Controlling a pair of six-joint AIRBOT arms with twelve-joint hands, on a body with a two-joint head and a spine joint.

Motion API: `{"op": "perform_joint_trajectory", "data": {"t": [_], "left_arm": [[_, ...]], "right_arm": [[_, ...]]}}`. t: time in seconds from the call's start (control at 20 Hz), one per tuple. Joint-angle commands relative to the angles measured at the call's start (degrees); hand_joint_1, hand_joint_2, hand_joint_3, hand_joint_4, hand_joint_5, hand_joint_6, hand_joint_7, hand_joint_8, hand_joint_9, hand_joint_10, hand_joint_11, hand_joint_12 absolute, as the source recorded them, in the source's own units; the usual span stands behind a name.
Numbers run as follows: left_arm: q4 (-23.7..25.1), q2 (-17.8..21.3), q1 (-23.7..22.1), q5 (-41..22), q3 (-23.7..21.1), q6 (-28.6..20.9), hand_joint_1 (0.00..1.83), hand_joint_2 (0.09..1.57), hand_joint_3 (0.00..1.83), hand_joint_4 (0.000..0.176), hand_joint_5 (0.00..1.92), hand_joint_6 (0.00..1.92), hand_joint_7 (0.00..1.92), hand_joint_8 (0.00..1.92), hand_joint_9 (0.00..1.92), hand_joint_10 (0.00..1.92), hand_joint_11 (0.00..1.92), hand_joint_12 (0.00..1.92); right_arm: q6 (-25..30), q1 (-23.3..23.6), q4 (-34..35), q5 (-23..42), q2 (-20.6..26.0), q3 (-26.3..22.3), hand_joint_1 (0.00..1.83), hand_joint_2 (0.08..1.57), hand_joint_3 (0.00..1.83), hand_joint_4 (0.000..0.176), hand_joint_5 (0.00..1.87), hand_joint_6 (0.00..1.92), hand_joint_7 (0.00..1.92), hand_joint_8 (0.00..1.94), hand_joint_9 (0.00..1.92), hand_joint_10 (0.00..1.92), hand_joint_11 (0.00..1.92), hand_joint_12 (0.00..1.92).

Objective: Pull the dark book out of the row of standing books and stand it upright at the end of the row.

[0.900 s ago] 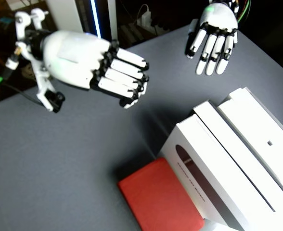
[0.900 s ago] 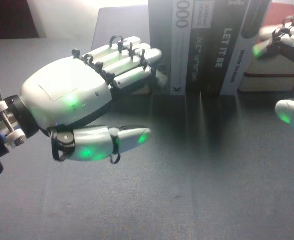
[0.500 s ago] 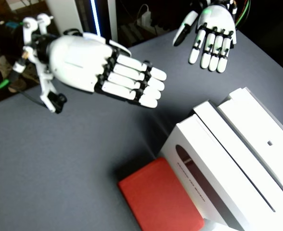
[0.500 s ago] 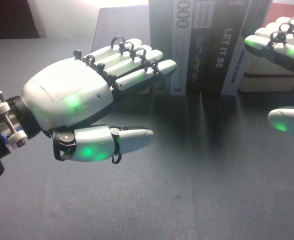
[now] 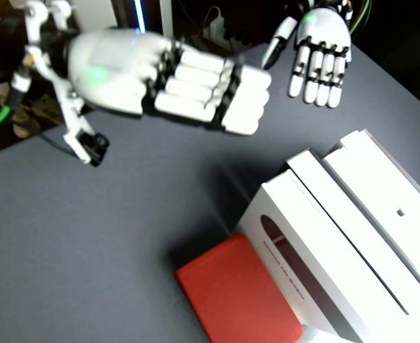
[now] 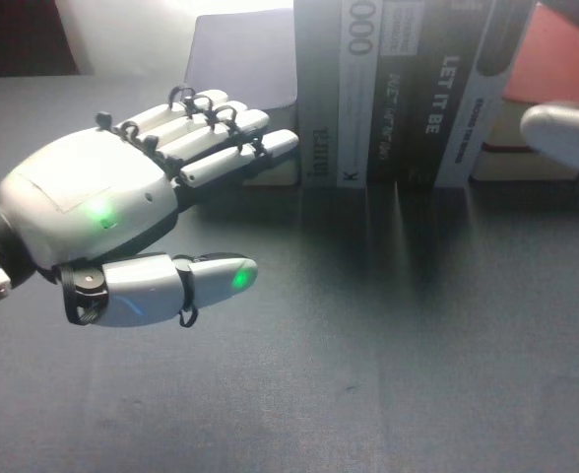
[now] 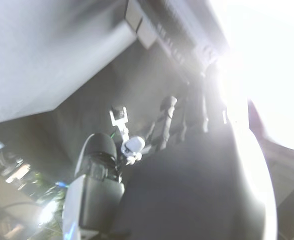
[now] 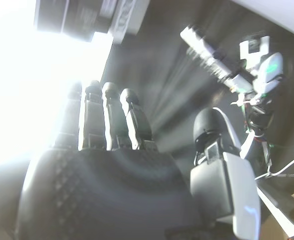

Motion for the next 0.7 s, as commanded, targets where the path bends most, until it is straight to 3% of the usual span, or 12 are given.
{"op": "perform_joint_trajectory", "data": {"t": [0.0,0.05,0.15,0.25,0.4,0.5,0.65], "left_arm": [[-0.6,0.0,-0.4,-7.9,-0.4,0.2,0.0,1.32,0.01,0.082,0.0,0.0,0.0,0.0,0.0,0.0,0.0,0.0],[-1.0,0.1,0.0,-8.0,-0.5,0.5,0.0,1.32,0.01,0.086,0.0,0.0,0.0,0.0,0.0,0.0,0.0,0.0],[-1.5,0.1,0.6,-8.0,-0.5,0.6,0.0,1.33,0.01,0.06,0.01,0.01,0.0,0.0,0.0,0.0,0.0,0.0],[-2.0,0.3,1.2,-8.4,-0.6,0.6,0.0,1.33,0.01,0.082,0.0,0.0,0.0,0.0,0.0,0.0,0.0,0.0],[-2.3,0.4,1.6,-8.7,-0.7,0.7,0.0,1.32,0.0,0.064,0.01,0.01,0.0,0.0,0.0,0.0,0.0,0.0],[-2.3,0.4,1.8,-8.8,-0.7,0.7,0.0,1.32,0.0,0.069,0.03,0.01,0.0,0.0,0.0,0.0,0.0,0.0],[-2.4,0.4,1.8,-8.8,-0.7,0.7,0.0,1.32,0.0,0.07,0.02,0.01,0.0,0.0,0.0,0.0,0.0,0.0]], "right_arm": [[-0.7,1.3,1.4,6.9,-0.3,0.4,0.3,1.31,0.06,0.0,0.06,0.02,0.0,0.0,0.0,0.0,0.0,0.0],[-2.0,2.3,2.2,6.9,-0.8,0.7,0.36,1.31,0.05,0.0,0.08,0.03,0.0,0.0,0.0,0.0,0.0,0.0],[-4.7,4.3,4.0,5.9,-2.0,1.7,0.5,1.31,0.03,0.0,0.19,0.08,0.0,0.0,0.0,0.0,0.0,0.0],[-6.9,7.1,5.6,3.5,-3.7,3.1,0.54,1.32,0.03,0.0,0.22,0.1,0.0,0.0,0.0,0.0,0.0,0.0],[-10.4,10.4,7.1,0.4,-5.9,4.4,0.27,1.3,0.01,0.0,0.32,0.15,0.0,0.0,0.0,0.0,0.0,0.0],[-11.0,11.6,7.7,-0.9,-7.0,5.4,0.24,1.3,0.01,0.0,0.37,0.17,0.0,0.0,0.0,0.0,0.0,0.0],[-11.6,12.2,8.9,-1.8,-8.0,6.3,0.42,1.2,0.0,0.0,0.41,0.19,0.0,0.0,0.0,0.0,0.0,0.0]]}}
